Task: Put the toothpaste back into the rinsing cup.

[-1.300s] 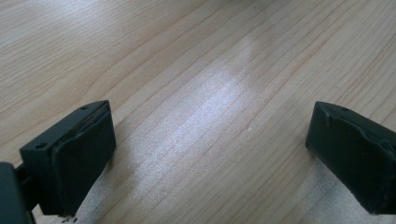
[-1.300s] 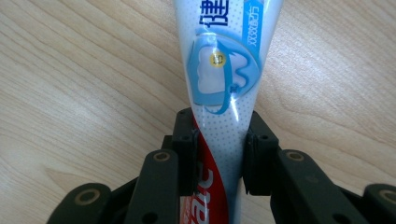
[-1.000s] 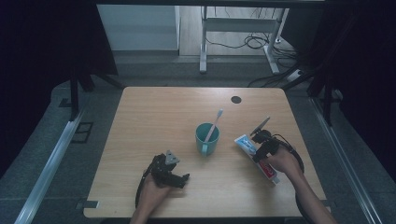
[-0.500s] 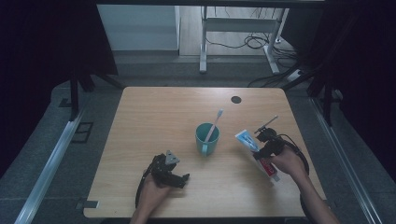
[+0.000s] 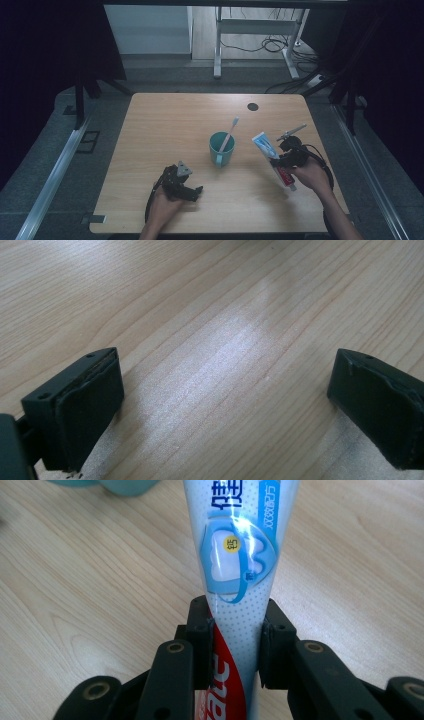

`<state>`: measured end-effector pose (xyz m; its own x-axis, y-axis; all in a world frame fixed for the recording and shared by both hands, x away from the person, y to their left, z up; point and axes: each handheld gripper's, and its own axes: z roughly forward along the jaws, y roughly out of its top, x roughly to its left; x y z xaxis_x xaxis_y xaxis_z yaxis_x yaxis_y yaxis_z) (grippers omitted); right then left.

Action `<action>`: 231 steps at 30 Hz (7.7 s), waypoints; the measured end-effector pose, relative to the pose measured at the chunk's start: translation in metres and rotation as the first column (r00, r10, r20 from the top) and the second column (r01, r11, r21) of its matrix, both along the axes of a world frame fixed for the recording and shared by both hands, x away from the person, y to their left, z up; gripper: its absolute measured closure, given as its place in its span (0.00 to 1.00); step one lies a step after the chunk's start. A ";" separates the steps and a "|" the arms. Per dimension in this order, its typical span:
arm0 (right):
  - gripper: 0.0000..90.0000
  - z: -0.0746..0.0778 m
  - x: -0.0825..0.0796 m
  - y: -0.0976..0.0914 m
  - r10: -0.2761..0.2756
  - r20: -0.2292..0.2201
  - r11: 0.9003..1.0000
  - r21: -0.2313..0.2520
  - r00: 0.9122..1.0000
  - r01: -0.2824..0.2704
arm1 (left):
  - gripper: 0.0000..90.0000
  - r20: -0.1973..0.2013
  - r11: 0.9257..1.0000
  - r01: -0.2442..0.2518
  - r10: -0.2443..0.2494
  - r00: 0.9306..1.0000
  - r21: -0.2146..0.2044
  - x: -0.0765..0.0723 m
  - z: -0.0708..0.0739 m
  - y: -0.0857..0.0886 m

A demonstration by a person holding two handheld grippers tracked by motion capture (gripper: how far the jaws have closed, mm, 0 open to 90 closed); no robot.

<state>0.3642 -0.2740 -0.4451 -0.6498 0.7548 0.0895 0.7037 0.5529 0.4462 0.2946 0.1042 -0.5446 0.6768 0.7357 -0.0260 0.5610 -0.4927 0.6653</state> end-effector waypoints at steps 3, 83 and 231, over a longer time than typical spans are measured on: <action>0.79 0.004 -0.002 -0.001 0.003 0.031 1.000 0.022 1.000 -0.004 | 0.02 0.000 1.000 0.000 0.000 1.000 0.000 0.000 0.000 0.000; 0.80 0.052 0.003 0.070 -0.027 0.457 0.897 0.403 0.889 -0.179 | 0.02 0.003 1.000 0.002 -0.002 1.000 0.001 0.000 0.000 0.000; 0.63 -0.024 0.030 0.141 -0.018 0.410 0.897 0.410 0.912 -0.166 | 0.02 0.004 1.000 0.004 -0.004 1.000 0.000 0.000 0.000 0.000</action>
<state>0.3940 -0.1330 -0.4691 -0.7516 0.6494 0.1159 0.3825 0.2858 0.8787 0.2949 0.1044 -0.5448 0.6796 0.7332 -0.0228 0.5563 -0.4949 0.6676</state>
